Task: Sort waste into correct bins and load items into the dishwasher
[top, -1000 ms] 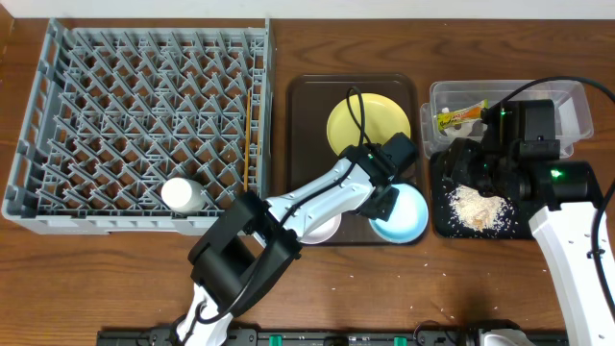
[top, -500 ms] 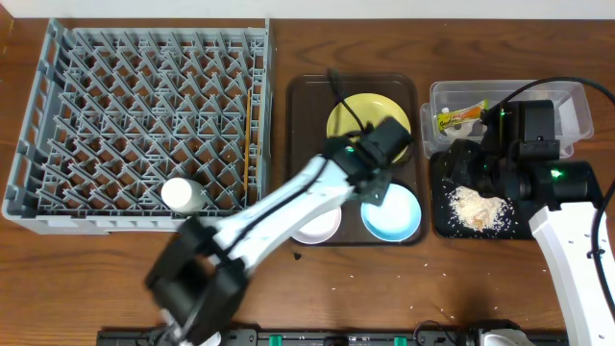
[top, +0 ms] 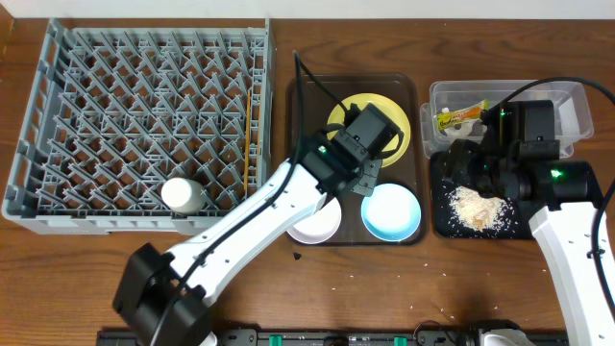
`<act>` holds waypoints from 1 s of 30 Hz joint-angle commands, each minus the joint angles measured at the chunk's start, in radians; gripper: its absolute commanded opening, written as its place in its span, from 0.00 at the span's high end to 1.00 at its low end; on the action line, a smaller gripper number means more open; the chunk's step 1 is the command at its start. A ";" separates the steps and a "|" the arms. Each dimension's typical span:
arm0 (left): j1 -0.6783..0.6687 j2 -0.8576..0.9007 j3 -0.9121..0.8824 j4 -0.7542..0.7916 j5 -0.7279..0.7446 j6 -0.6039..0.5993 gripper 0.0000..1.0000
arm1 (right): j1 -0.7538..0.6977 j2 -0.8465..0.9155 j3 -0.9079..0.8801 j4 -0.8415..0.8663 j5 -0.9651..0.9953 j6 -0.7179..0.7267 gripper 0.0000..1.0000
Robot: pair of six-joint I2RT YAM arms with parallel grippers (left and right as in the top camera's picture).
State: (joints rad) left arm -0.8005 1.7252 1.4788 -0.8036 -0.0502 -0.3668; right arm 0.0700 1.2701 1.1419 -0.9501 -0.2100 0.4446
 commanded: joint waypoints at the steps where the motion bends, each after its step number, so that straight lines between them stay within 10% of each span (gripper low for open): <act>1: 0.000 0.060 -0.009 -0.003 -0.018 -0.012 0.85 | -0.005 -0.004 0.009 -0.009 -0.008 0.011 0.50; 8: -0.004 0.116 -0.011 -0.011 0.043 -0.012 0.59 | -0.005 -0.004 0.009 -0.023 -0.008 0.011 0.50; 30: -0.005 0.238 -0.063 0.101 0.175 -0.012 0.58 | -0.005 -0.004 0.009 -0.023 -0.007 0.011 0.49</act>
State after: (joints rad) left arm -0.8024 1.9251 1.4307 -0.7071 0.1081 -0.3737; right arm 0.0700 1.2701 1.1419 -0.9718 -0.2100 0.4446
